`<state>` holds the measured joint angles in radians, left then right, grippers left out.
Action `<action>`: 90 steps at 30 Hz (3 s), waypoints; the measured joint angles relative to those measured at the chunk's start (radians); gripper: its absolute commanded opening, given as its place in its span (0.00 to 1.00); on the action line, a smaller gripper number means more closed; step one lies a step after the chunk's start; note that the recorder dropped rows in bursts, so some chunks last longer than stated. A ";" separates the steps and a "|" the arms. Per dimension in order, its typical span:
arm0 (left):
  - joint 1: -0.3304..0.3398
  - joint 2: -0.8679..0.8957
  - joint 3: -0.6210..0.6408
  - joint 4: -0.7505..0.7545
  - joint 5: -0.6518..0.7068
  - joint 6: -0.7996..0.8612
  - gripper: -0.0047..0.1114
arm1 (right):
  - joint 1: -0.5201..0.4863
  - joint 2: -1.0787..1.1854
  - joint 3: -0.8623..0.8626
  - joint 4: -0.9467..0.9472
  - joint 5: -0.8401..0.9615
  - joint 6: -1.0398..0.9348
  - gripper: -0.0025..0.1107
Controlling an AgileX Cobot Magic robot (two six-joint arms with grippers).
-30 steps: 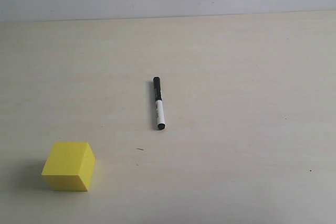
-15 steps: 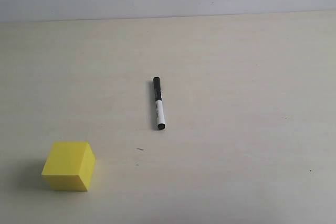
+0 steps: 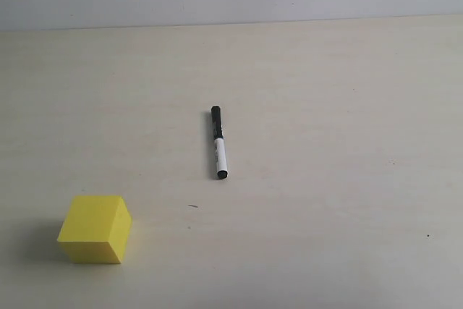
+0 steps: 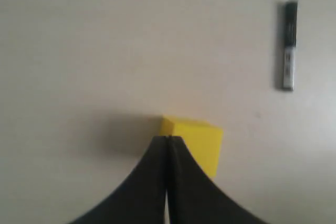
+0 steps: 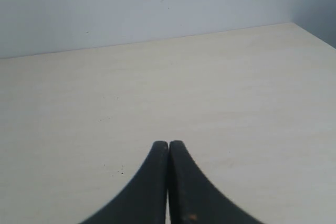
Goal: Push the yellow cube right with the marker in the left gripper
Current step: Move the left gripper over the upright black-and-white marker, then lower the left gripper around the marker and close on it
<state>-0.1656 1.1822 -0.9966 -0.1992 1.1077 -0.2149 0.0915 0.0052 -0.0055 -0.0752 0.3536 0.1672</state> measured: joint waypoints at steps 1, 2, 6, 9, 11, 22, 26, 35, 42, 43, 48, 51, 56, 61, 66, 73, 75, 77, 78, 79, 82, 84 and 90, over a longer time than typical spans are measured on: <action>-0.013 0.044 -0.002 -0.039 0.028 0.025 0.04 | 0.000 0.000 0.000 0.000 0.000 0.000 0.02; -0.032 0.085 -0.002 -0.068 0.042 0.044 0.04 | 0.000 0.000 0.000 0.000 0.000 0.000 0.02; -0.152 0.211 -0.011 -0.096 0.029 0.039 0.04 | 0.000 0.000 0.000 0.000 0.000 0.000 0.02; -0.266 0.296 -0.040 -0.048 -0.001 -0.043 0.04 | 0.000 0.000 0.000 0.000 0.000 0.000 0.02; -0.334 0.359 -0.073 -0.014 -0.018 -0.110 0.04 | 0.000 0.000 0.000 0.000 0.000 0.000 0.02; -0.553 0.644 -0.383 0.040 -0.044 -0.280 0.04 | 0.000 0.000 0.000 0.000 0.000 0.000 0.02; -0.570 0.726 -0.471 0.093 -0.048 -0.325 0.04 | 0.000 0.000 0.000 0.000 0.000 0.000 0.02; -0.574 0.856 -0.518 0.130 -0.160 -0.335 0.18 | 0.000 0.000 0.000 0.000 0.000 0.000 0.02; -0.574 0.895 -0.518 0.130 -0.218 -0.357 0.40 | 0.000 0.000 0.000 0.000 0.000 0.000 0.02; -0.574 0.897 -0.518 0.130 -0.223 -0.359 0.40 | 0.000 0.000 0.000 0.000 0.000 0.000 0.02; -0.574 0.900 -0.518 0.130 -0.242 -0.373 0.40 | 0.000 0.000 0.000 0.000 0.000 0.000 0.02; -0.574 0.922 -0.524 0.130 -0.252 -0.381 0.40 | 0.000 0.000 0.000 0.000 0.000 0.000 0.02; -0.576 0.993 -0.612 0.184 -0.200 -0.408 0.40 | 0.000 0.000 0.000 0.000 0.000 0.000 0.02; -0.591 1.042 -0.675 0.264 -0.122 -0.451 0.40 | 0.000 0.000 0.000 0.000 0.000 0.000 0.02; -0.613 1.052 -0.676 0.264 -0.122 -0.464 0.40 | 0.000 0.000 0.000 0.000 0.000 0.000 0.02; -0.613 1.052 -0.676 0.264 -0.122 -0.495 0.40 | 0.000 0.000 0.000 0.000 0.000 0.000 0.02; -0.613 1.052 -0.676 0.264 -0.122 -0.499 0.40 | 0.000 0.000 0.000 0.000 0.000 0.000 0.02; -0.613 1.052 -0.675 0.264 -0.126 -0.503 0.40 | 0.000 0.000 0.000 0.000 0.000 0.000 0.02; -0.620 1.052 -0.668 0.264 -0.142 -0.506 0.40 | 0.000 0.000 0.000 0.000 0.000 0.000 0.02; -0.620 1.052 -0.659 0.264 -0.156 -0.507 0.40 | 0.000 0.000 0.000 0.000 0.000 0.000 0.02; -0.624 1.052 -0.656 0.264 -0.164 -0.514 0.40 | 0.000 0.000 0.000 0.000 0.000 0.000 0.02; -0.624 1.052 -0.656 0.264 -0.166 -0.518 0.40 | 0.000 0.000 0.000 0.000 0.000 0.000 0.02; -0.624 1.052 -0.656 0.271 -0.166 -0.548 0.40 | 0.000 0.000 0.000 0.000 0.000 0.000 0.02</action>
<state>-0.7896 2.2344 -1.6524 0.0713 0.9415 -0.7625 0.0915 0.0052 -0.0055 -0.0752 0.3536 0.1672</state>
